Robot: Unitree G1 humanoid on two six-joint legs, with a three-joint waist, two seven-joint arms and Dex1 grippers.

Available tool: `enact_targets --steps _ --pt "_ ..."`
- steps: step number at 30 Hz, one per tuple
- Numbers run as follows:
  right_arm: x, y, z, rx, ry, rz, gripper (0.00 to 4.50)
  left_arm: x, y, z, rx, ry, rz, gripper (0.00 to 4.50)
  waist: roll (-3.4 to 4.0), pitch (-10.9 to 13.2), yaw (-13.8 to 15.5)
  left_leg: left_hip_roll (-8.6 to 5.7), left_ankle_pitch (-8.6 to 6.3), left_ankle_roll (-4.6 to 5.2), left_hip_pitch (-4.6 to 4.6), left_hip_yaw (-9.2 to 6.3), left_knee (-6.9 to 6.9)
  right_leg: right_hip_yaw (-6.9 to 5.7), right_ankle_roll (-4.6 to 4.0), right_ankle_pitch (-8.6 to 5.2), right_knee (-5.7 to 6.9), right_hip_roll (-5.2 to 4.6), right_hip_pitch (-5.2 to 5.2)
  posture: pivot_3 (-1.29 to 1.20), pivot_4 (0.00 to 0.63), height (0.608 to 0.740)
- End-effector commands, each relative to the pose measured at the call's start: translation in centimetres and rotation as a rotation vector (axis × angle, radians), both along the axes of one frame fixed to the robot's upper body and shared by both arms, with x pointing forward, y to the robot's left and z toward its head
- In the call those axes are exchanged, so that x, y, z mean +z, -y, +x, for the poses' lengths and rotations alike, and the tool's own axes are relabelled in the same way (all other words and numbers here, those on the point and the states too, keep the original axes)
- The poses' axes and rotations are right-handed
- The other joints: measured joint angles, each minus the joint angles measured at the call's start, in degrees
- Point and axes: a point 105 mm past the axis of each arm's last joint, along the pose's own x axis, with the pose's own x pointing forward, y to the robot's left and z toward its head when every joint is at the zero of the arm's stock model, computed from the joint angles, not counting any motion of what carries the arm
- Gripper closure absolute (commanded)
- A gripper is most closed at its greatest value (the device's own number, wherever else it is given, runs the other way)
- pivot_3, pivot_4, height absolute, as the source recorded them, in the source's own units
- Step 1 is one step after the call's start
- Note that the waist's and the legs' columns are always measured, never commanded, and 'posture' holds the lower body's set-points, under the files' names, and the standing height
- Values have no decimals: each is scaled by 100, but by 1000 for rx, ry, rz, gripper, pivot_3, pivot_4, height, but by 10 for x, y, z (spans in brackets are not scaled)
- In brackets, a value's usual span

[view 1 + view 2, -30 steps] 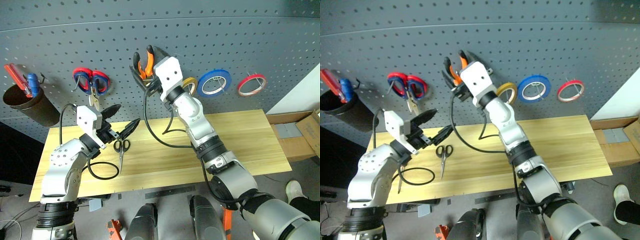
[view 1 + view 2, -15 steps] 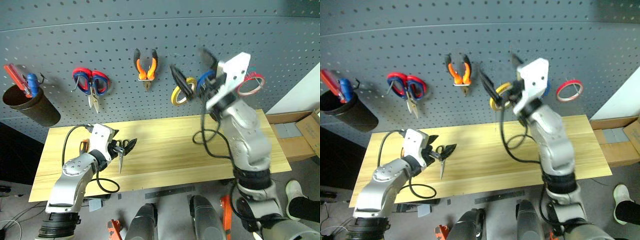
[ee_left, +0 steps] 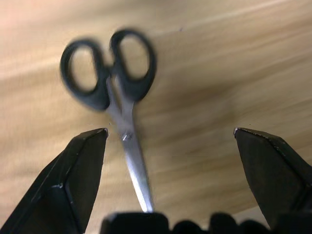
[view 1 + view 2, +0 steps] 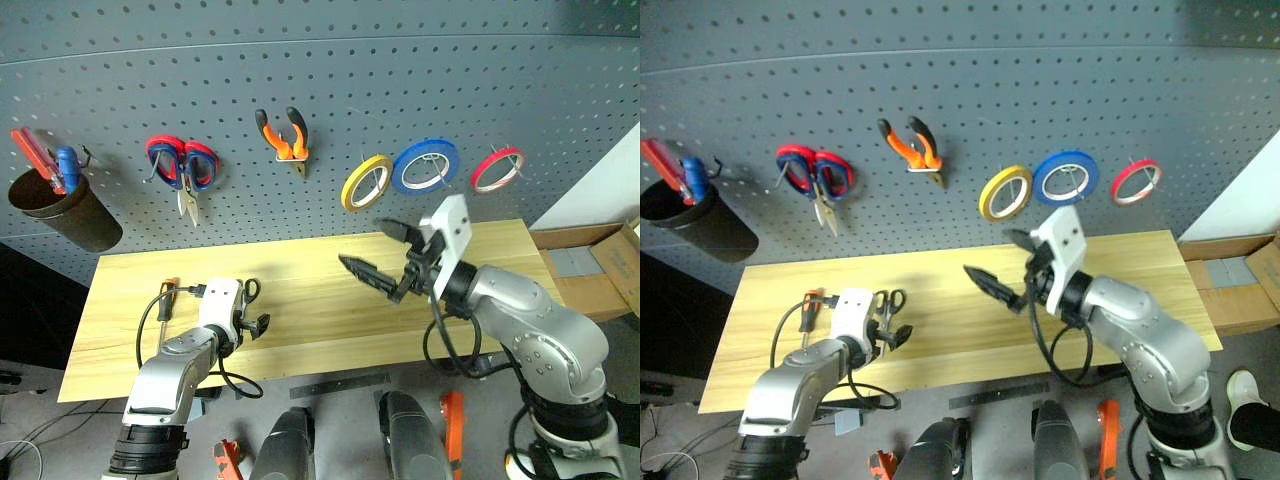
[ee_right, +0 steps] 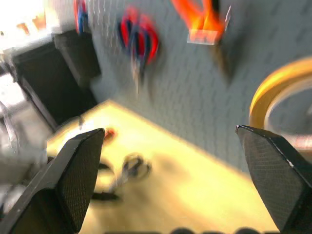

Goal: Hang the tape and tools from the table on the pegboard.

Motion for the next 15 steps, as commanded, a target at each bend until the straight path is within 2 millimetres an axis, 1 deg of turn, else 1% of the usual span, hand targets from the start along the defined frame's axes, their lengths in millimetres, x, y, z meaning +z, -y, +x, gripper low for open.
enact_targets --steps 1,5,8,10,15 --pt "-7 -9 -12 36 3 -42 16 1 -16 0 63 -8 29 0 0 1 -1 0 0 -1 0 6 -2 1 0 0 0 1 -2 -52 292 740" --pt "-16 -15 -15 50 -20 -75 16 -3 -16 4 79 -35 23 0 -1 1 48 3 0 -1 2 11 0 2 -1 1 -2 -1 1 -53 293 740" --pt "-25 -18 -19 85 -23 -141 16 -7 -16 9 96 -51 6 0 -2 1 93 2 -1 1 8 11 0 -1 -2 1 -4 -1 7 -55 295 740" --pt "-27 -19 -20 92 -24 -161 16 -9 -17 10 106 -57 5 0 -4 3 99 2 0 -1 7 12 -1 -3 -2 1 -7 -1 8 -59 297 740" --pt "-44 -20 -27 141 -94 -239 16 -11 -17 19 121 -79 -1 0 -5 3 106 2 1 -5 7 10 -1 -5 -2 1 -10 -1 11 -61 299 740"
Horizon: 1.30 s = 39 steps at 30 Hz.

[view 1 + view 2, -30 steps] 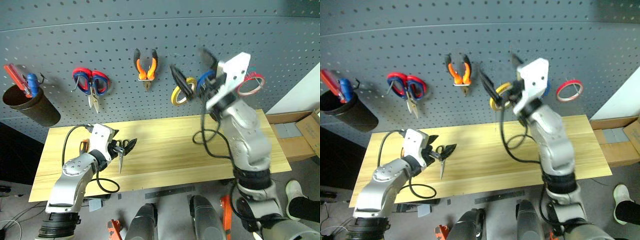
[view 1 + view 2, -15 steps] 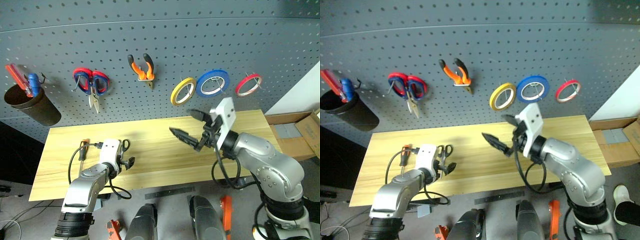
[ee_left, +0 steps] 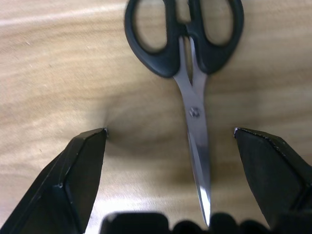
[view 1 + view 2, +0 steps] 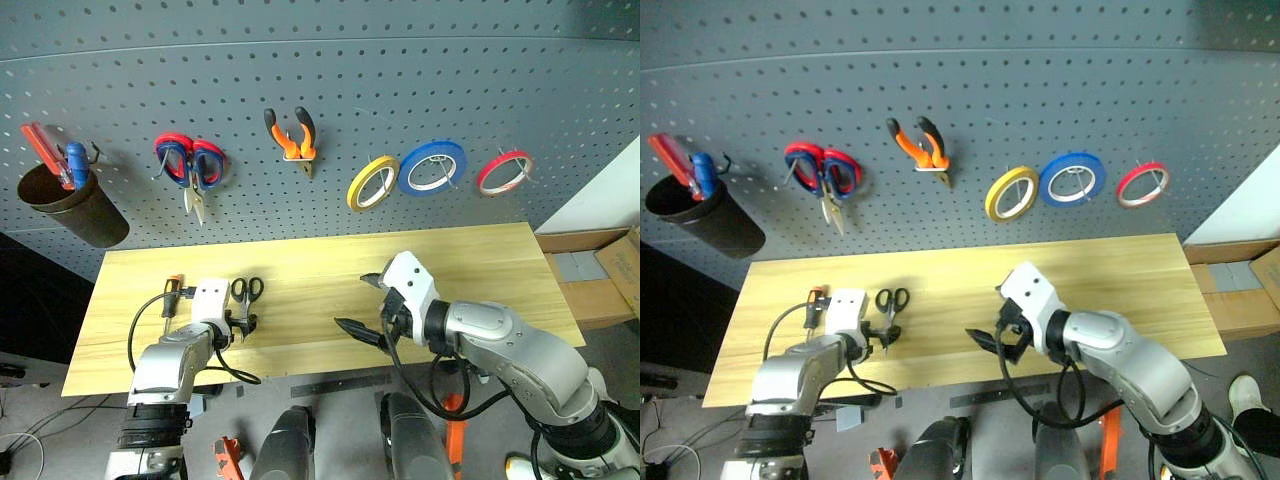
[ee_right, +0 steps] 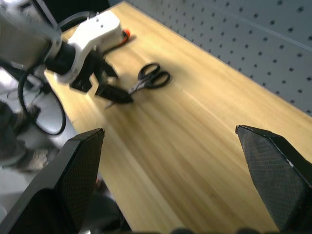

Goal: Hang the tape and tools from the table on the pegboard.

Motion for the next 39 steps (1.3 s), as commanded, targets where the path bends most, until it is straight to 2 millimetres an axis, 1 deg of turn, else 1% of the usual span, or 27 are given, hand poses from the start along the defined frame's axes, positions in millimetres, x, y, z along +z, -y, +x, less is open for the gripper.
enact_targets --steps 1,8,11,16,20,22,25,27,29,31,33,35,36,39 --pt "-1 -5 -8 48 -1 -28 16 -1 -2 4 8 -9 5 0 0 0 1 0 0 0 0 0 0 -2 0 0 -1 0 1 -61 301 740" --pt "-2 -7 -7 47 -7 -37 16 -1 -1 12 5 -16 6 0 0 0 1 0 0 0 3 -5 0 0 0 0 -1 0 2 -68 303 740" --pt "-1 -7 -6 43 -5 -38 0 -2 0 12 2 -14 -2 547 0 0 -1 1 0 0 4 -7 -1 1 0 0 -2 0 3 -73 303 740" --pt "1 -4 -3 25 0 -37 0 -1 0 12 -9 9 -9 2293 0 0 -1 1 0 -1 3 -10 -1 0 0 0 -6 -1 3 -78 301 740" --pt "2 -3 -1 7 5 -32 0 -1 -1 10 -33 26 -29 3788 0 0 -2 1 0 -1 4 -11 -2 0 0 0 -7 -1 3 -79 300 740" --pt "3 -2 0 -2 11 -34 0 -1 0 9 -48 37 -59 4342 0 0 -2 2 0 -1 4 -11 -2 0 0 0 -8 -1 3 -79 300 740" --pt "4 0 3 -17 22 -32 0 -1 -3 8 -56 51 -53 4337 0 0 -2 2 0 -1 4 -12 -3 0 0 0 -11 -1 4 -79 301 740" --pt "5 1 5 -32 31 -28 0 3 -5 8 -50 89 -60 4337 0 0 -4 2 0 -1 4 -12 -3 0 0 0 -13 -1 4 -80 300 740" --pt "10 3 8 -37 61 -22 0 20 -6 10 -70 196 -54 4337 -2 2 -21 3 0 -1 3 -13 -4 0 0 0 -16 -1 4 -82 300 740" --pt "16 3 11 -35 105 -12 0 33 -5 8 -88 278 -68 4337 -4 4 -20 7 -1 -2 2 -14 -7 -1 0 0 -21 -1 3 -81 299 740" --pt "25 5 14 -41 170 0 0 46 -3 -2 -120 365 -97 4337 -8 6 -18 11 -2 -4 0 -19 -11 -2 0 0 -27 -1 2 -79 299 740" --pt "31 6 15 -31 216 14 0 54 -3 -12 -122 415 -142 4337 -8 6 -8 15 -5 -6 -2 -21 -12 -2 0 0 -36 -3 3 -69 296 740" --pt "35 8 17 -27 232 15 0 61 -4 -18 -121 457 -154 4337 -8 6 -8 15 -5 -6 -2 -22 -15 -3 0 0 -42 -5 3 -69 296 740" --pt "43 11 20 -14 277 18 0 79 -4 -28 -140 554 -130 4337 -7 6 -3 14 -7 -3 -8 -24 -20 -7 9 11 -77 -2 10 -63 291 740"
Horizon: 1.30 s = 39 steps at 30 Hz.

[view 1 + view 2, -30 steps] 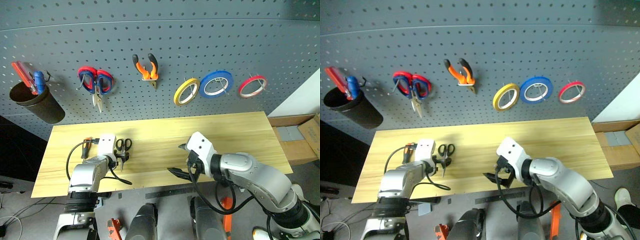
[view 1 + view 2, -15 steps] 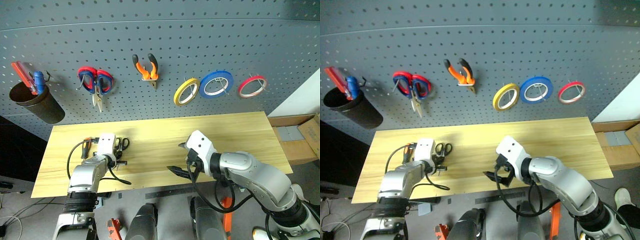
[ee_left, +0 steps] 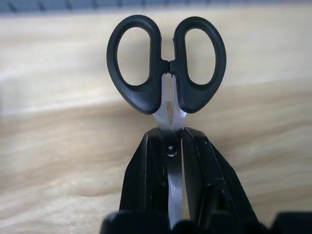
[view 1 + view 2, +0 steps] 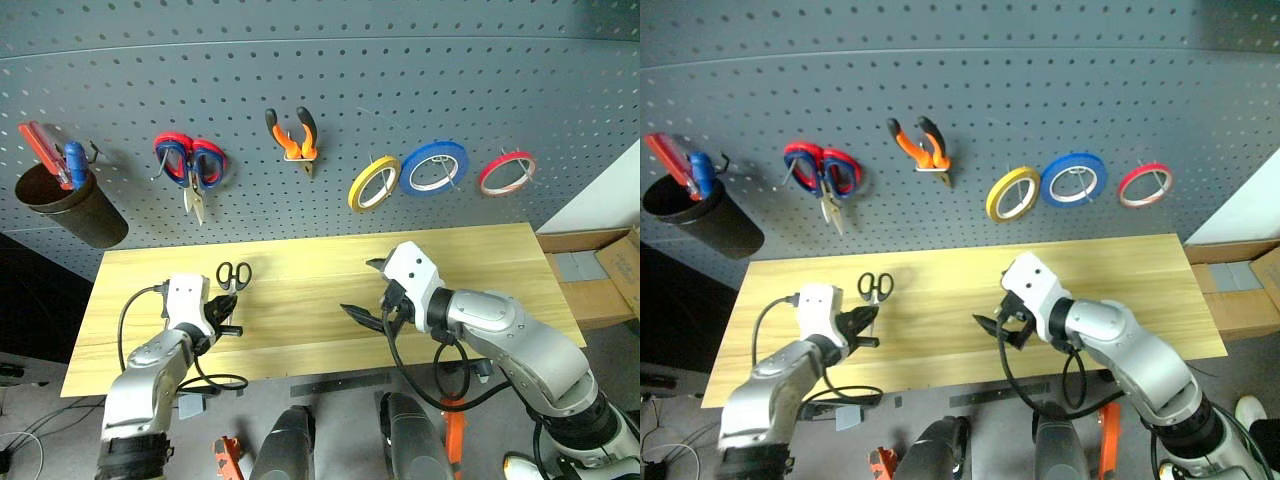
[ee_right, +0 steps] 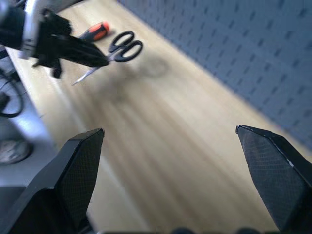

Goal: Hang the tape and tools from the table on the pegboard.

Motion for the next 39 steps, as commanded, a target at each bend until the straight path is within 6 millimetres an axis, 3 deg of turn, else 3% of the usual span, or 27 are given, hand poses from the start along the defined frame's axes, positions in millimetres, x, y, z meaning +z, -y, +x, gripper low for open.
enact_targets --steps 1,5,11,17,26,31,39 --pt "23 2 2 35 106 26 0 38 3 -7 -35 182 53 4337 0 0 11 -1 -1 1 -1 0 0 1 3 3 -6 -1 2 -63 291 740" --pt "28 5 4 83 135 18 0 80 2 -22 -23 385 197 4337 0 0 43 -3 -1 3 -8 0 0 -4 2 5 -17 1 2 -50 282 740" --pt "29 14 11 87 145 6 0 113 -8 -39 54 511 239 4337 0 0 72 -4 -3 6 -11 4 -1 -2 3 6 -25 0 2 -11 263 740" --pt "31 17 23 79 162 -9 0 137 16 -32 -14 621 272 4337 -2 -2 168 -12 -2 5 -12 15 4 -9 1 11 -23 4 5 14 239 740" --pt "30 16 28 90 173 -19 0 151 25 -31 -28 705 317 4337 -2 -3 174 -10 -3 3 -15 25 1 -8 0 13 -30 6 0 20 224 740" --pt "29 16 28 89 174 -24 0 157 12 -24 33 721 318 4337 -2 -4 182 -11 -2 2 -15 29 5 -9 0 14 -27 6 2 10 225 740" --pt "31 16 28 82 179 -29 0 154 6 -9 33 693 281 4337 -2 -4 169 -11 -2 2 -15 39 6 -8 1 15 -26 7 0 -3 230 740"
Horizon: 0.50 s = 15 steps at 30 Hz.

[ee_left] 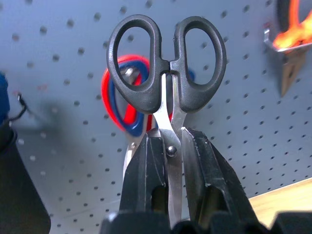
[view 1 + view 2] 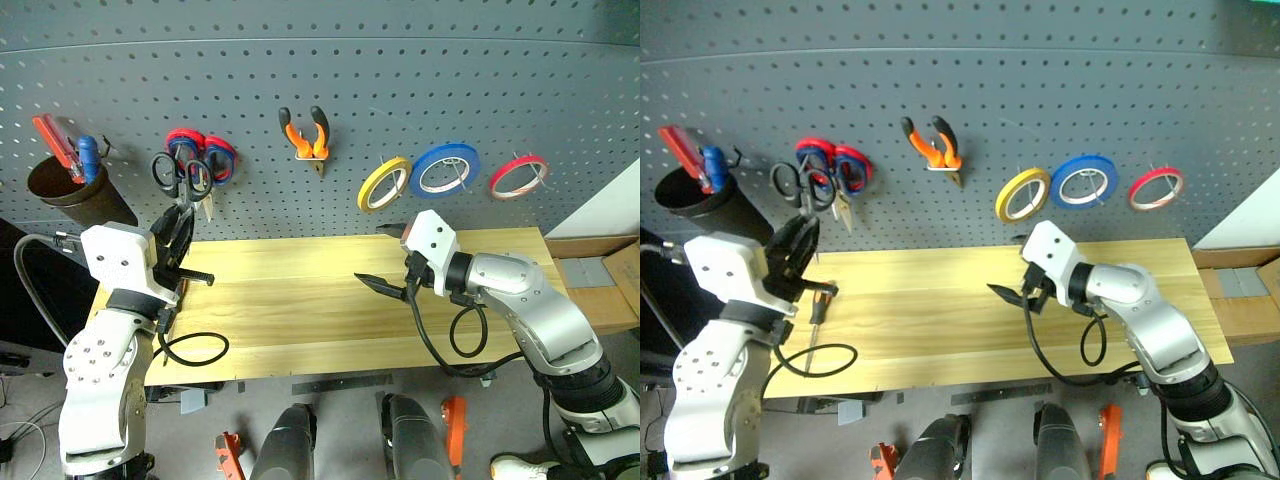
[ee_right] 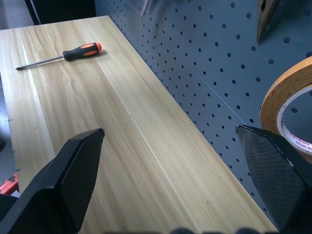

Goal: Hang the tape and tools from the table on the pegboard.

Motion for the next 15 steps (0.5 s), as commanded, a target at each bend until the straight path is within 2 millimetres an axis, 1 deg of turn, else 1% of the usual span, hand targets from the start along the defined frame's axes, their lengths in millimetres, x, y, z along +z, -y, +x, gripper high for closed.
enact_targets --steps 1,6,9,11,14,15 --pt "12 -3 -3 14 50 10 0 10 -1 4 -9 35 20 4337 0 0 -1 0 0 0 0 0 1 0 0 0 1 0 0 -6 231 740" --pt "15 -5 -3 14 62 22 0 6 -1 17 -27 7 21 4337 0 0 -11 0 0 0 1 0 2 -1 0 0 4 1 0 -15 235 740" --pt "17 -7 -4 18 73 33 0 3 0 21 -25 -3 22 4337 0 0 -18 0 0 0 0 1 3 -1 0 0 4 0 0 -19 237 740" --pt "19 -8 -5 21 80 42 0 1 -4 22 2 -10 30 4337 0 0 -22 1 0 0 0 1 3 -1 0 0 4 0 -2 -23 239 740" --pt "33 -13 -6 31 113 132 0 -4 -6 23 16 -26 20 4337 0 0 -28 1 0 -1 1 1 3 -1 0 1 5 0 -2 -27 241 740" --pt "40 -16 -9 51 133 175 0 -5 -6 24 10 -28 15 4337 0 0 -27 1 0 -1 1 0 4 -1 -1 1 7 0 -2 -28 242 740"
